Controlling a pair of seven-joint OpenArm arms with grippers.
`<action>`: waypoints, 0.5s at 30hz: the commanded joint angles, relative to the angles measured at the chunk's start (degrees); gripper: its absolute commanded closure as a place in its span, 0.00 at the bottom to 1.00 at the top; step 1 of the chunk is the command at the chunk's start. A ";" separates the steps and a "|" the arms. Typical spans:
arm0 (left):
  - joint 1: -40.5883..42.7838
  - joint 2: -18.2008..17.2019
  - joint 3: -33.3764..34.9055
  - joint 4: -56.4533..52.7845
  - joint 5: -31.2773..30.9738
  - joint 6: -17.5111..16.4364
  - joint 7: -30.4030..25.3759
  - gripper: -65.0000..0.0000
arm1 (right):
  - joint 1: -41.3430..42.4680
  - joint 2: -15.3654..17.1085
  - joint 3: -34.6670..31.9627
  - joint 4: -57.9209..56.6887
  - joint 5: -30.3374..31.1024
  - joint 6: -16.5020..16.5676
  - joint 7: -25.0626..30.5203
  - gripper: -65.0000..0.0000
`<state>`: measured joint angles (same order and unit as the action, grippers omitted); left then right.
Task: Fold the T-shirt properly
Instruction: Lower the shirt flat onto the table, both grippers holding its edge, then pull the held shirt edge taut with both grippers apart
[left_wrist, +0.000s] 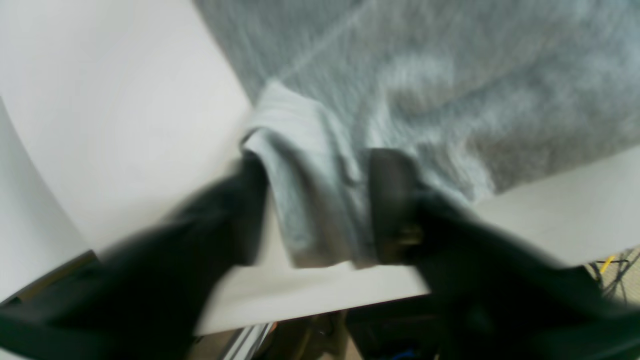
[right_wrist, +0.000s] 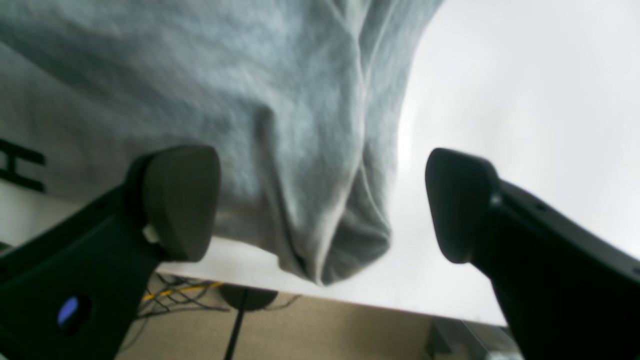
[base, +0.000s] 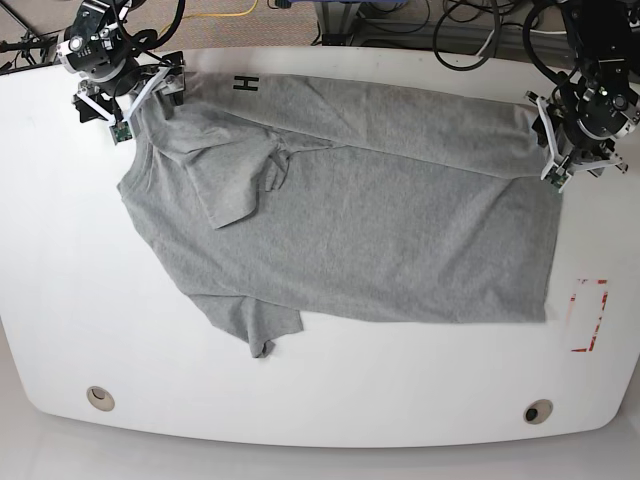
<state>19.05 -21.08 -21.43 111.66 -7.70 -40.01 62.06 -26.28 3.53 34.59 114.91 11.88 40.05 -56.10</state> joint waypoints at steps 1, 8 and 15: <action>-0.19 -1.47 -0.42 0.92 0.28 0.01 1.01 0.41 | 0.13 0.12 0.18 1.09 0.47 -0.05 0.58 0.05; -2.13 -2.17 -0.50 1.18 -0.25 0.01 2.68 0.41 | 1.18 -0.06 0.18 1.09 2.49 -0.05 0.58 0.05; -5.82 -1.82 -7.62 1.18 -2.80 0.01 2.95 0.41 | 2.68 -0.06 0.18 1.09 7.24 -0.05 0.58 0.09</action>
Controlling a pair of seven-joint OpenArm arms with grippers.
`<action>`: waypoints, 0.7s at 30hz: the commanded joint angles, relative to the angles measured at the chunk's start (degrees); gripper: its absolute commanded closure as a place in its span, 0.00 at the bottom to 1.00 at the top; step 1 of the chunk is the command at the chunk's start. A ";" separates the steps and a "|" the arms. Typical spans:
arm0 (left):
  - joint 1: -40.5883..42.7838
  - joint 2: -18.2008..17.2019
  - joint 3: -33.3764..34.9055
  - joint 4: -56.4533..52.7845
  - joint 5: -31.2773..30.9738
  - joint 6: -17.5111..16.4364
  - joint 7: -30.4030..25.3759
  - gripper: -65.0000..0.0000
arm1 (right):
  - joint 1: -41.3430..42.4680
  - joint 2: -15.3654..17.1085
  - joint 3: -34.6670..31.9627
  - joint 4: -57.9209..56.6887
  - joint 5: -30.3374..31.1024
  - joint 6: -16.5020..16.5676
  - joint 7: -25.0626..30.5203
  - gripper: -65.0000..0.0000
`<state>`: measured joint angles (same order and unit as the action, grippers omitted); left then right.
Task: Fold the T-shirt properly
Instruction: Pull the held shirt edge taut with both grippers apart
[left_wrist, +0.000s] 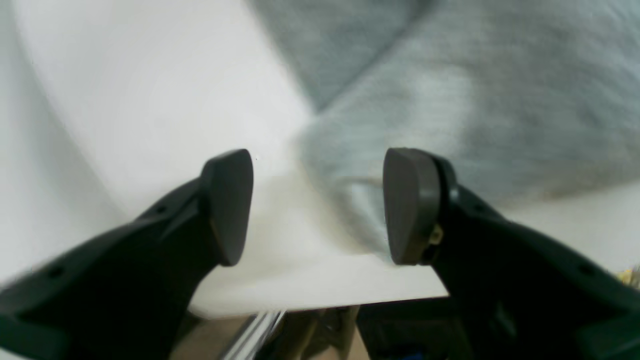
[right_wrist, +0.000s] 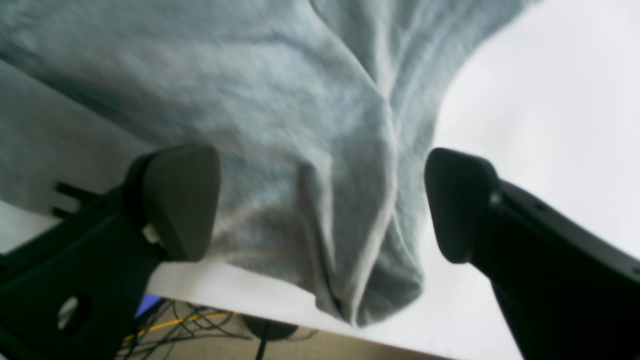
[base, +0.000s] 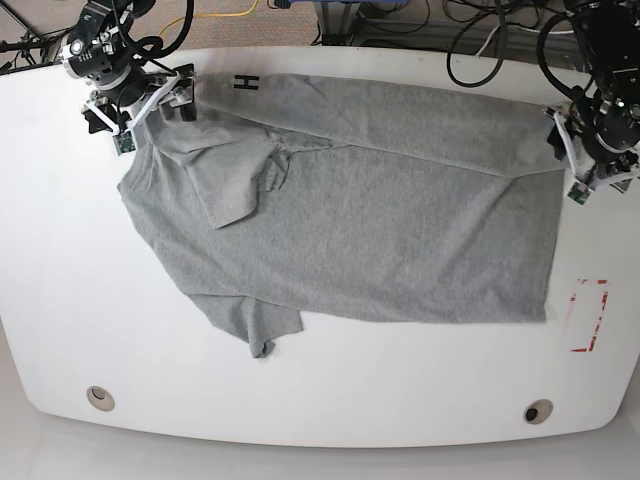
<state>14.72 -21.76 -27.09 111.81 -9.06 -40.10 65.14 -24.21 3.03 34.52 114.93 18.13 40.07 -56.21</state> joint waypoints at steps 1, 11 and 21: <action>-2.02 -1.05 -3.19 1.03 -2.59 0.10 -0.05 0.41 | 0.87 0.45 0.25 0.98 1.17 -0.07 0.69 0.11; -2.37 1.85 -3.19 0.59 -7.51 0.10 -0.05 0.41 | 1.83 -1.40 -0.02 0.89 1.78 -0.07 0.60 0.43; -0.35 8.26 -2.05 -0.20 7.35 0.10 -0.40 0.80 | 0.87 -1.66 -0.98 -2.45 -0.59 -0.07 0.69 0.88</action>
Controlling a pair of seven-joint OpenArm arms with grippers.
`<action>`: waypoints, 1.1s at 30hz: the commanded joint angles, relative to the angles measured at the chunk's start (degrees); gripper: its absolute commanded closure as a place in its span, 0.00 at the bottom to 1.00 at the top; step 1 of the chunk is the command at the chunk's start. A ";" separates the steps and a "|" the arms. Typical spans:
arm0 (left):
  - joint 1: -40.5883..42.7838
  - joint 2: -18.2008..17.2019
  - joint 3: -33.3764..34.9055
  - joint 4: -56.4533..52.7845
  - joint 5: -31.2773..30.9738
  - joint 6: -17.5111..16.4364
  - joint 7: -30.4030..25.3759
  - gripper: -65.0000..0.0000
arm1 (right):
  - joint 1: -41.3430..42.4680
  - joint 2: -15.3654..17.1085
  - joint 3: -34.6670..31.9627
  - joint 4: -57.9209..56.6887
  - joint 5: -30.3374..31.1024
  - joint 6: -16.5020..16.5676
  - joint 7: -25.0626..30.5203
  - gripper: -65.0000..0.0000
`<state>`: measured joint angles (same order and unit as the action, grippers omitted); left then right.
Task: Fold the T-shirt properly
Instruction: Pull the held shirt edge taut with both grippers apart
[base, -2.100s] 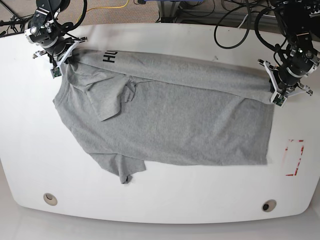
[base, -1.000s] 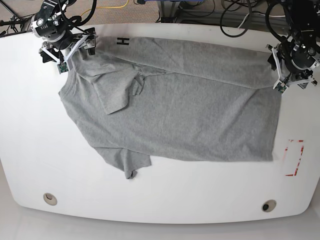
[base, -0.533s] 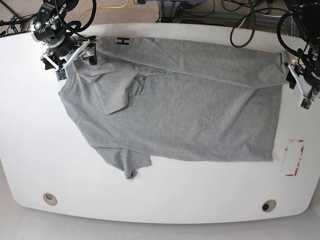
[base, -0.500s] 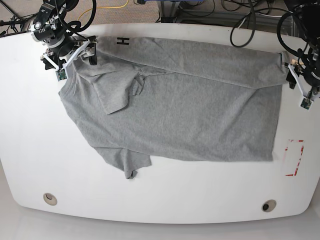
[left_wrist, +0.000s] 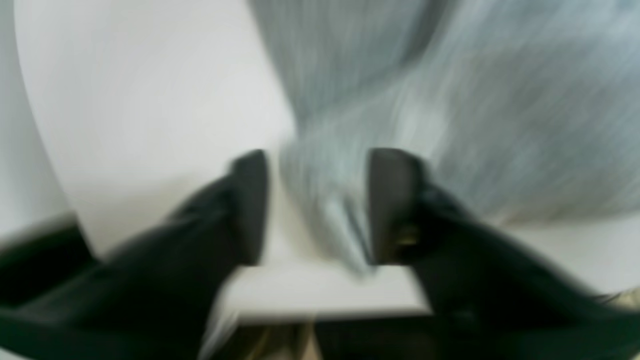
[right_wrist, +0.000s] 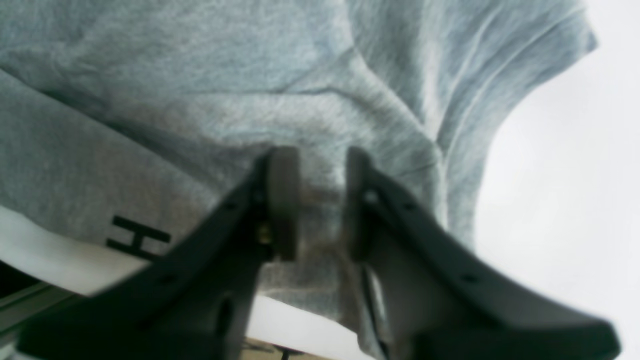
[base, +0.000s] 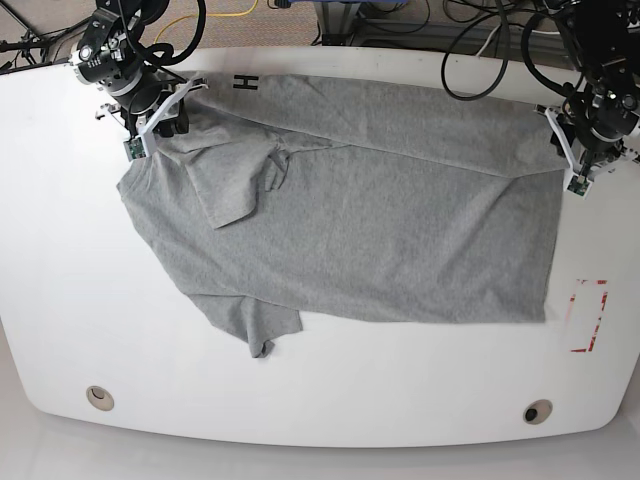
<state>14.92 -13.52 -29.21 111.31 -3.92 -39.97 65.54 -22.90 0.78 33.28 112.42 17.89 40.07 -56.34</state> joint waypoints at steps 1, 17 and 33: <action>-0.54 0.29 0.24 -0.14 3.88 -0.03 -0.79 0.82 | -0.45 0.59 0.17 -0.47 -0.97 -0.07 0.82 0.89; -0.63 -5.95 4.29 -15.97 9.15 -0.03 -4.31 0.82 | -0.71 4.81 0.44 -6.62 -8.09 -0.07 1.17 0.87; -0.54 -7.98 6.84 -13.42 9.33 -0.03 -5.27 0.79 | -1.68 11.31 0.09 -2.31 -8.09 -0.07 0.73 0.87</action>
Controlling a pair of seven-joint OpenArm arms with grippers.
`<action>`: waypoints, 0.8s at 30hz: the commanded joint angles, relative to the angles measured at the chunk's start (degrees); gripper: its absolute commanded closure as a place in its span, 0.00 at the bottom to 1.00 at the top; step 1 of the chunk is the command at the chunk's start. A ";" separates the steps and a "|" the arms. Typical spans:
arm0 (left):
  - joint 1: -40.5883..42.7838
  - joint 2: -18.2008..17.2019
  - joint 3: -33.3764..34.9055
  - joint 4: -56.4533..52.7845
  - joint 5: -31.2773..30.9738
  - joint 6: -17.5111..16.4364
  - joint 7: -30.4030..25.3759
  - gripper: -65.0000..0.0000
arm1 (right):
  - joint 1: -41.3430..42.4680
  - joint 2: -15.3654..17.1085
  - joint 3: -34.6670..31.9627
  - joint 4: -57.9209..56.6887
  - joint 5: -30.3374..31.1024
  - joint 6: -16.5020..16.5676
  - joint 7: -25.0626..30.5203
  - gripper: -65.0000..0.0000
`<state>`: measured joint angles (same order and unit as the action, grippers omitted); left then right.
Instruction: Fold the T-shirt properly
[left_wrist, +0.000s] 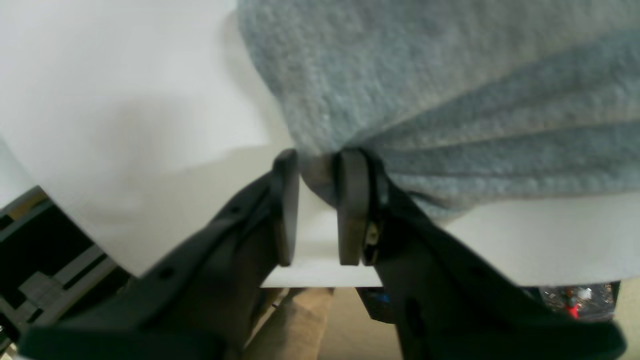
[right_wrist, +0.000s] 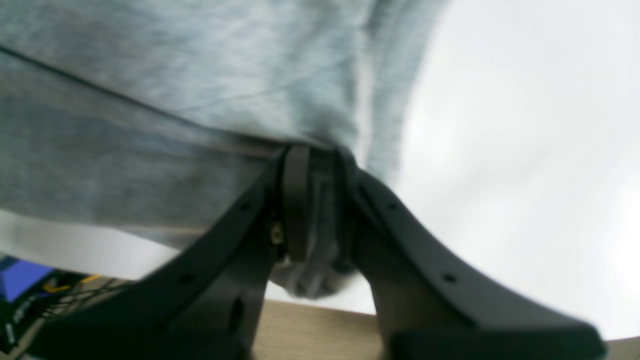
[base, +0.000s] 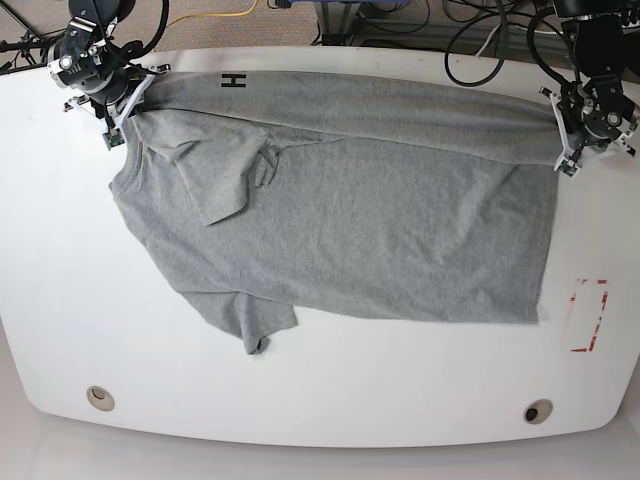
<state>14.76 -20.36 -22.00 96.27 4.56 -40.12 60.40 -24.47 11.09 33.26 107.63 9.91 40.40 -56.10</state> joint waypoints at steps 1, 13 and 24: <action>-0.39 -1.13 -0.37 2.06 0.85 0.12 -0.05 0.77 | -0.19 0.73 0.11 3.62 -0.11 -0.40 0.49 0.86; -0.39 -0.87 -0.37 11.12 0.67 0.12 6.81 0.69 | 3.06 -3.84 0.20 7.84 -0.11 -0.40 -2.94 0.60; -1.36 -0.87 -0.55 17.97 0.50 0.12 8.13 0.69 | 10.27 -7.44 -1.39 7.49 -0.37 -0.40 -3.03 0.36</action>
<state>14.31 -20.36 -22.02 112.88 4.51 -40.10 68.16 -15.70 3.38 32.62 114.30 9.21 40.10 -60.16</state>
